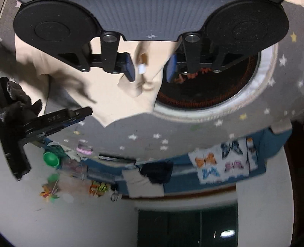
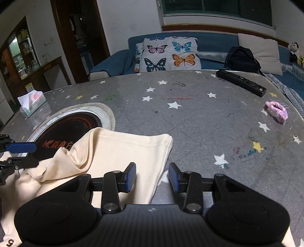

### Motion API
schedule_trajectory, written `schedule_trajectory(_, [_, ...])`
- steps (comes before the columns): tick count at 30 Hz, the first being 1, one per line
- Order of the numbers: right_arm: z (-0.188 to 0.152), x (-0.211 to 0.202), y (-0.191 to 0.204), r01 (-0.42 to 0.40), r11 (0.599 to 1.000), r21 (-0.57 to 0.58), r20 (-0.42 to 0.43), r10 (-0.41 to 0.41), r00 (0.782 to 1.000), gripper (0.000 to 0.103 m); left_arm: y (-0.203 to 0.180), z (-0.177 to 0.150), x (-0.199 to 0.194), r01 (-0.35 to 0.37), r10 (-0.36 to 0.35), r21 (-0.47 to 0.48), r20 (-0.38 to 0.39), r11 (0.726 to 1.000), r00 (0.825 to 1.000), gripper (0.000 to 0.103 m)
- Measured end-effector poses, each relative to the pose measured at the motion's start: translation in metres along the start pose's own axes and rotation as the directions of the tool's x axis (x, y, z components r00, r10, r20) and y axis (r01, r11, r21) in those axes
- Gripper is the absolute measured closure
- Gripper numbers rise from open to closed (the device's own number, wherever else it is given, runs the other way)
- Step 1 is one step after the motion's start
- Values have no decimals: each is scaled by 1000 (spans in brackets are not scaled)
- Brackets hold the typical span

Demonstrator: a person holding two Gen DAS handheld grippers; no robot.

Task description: Fold clothes

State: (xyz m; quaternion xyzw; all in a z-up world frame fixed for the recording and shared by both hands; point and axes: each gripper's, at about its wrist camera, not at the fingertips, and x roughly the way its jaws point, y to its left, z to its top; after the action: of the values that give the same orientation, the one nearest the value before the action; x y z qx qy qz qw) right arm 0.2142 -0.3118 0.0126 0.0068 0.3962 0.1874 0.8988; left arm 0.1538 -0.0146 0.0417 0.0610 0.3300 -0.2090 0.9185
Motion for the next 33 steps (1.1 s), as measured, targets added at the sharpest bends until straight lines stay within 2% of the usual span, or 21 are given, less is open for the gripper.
schedule_trajectory(7, [-1, 4, -4, 15, 1000, 19, -10, -15, 1000, 65, -36, -10, 21, 71, -65, 141, -44, 988, 997, 60])
schedule_trajectory(10, [-1, 2, -5, 15, 1000, 14, -9, -15, 1000, 65, -51, -20, 18, 106, -98, 214, -45, 971, 994, 55])
schedule_trajectory(12, [0, 2, -5, 16, 1000, 10, -9, -16, 1000, 65, -58, -23, 22, 89, -78, 263, -50, 961, 996, 55])
schedule_trajectory(15, [0, 5, -5, 13, 1000, 13, -13, -13, 1000, 65, -58, -22, 32, 73, -59, 265, -60, 962, 996, 56])
schedule_trajectory(16, [0, 6, -5, 11, 1000, 15, -14, -11, 1000, 65, -57, -21, 34, 75, -61, 262, -59, 962, 996, 61])
schedule_trajectory(17, [0, 7, -4, 9, 1000, 16, -16, -9, 1000, 65, -57, -20, 36, 82, -70, 261, -56, 962, 996, 74])
schedule_trajectory(19, [1, 9, -3, 10, 1000, 12, -21, -10, 1000, 65, -57, -18, 37, 94, -84, 257, -51, 962, 995, 87])
schedule_trajectory(22, [4, 13, -2, 13, 1000, 3, -26, -13, 1000, 66, -46, -13, 29, 48, -50, 220, 3, 974, 999, 91])
schedule_trajectory(25, [10, 16, -2, 17, 1000, 2, -23, -17, 1000, 66, -14, 1, 23, -53, 47, 117, 55, 992, 997, 91])
schedule_trajectory(29, [17, 25, -2, 14, 1000, 3, -26, -14, 1000, 68, 43, 18, 24, -185, 186, -45, 43, 982, 982, 92])
schedule_trajectory(33, [24, 39, 3, 20, 1000, -19, -33, -21, 999, 96, 86, 22, 31, -227, 229, -142, -5, 963, 973, 92])
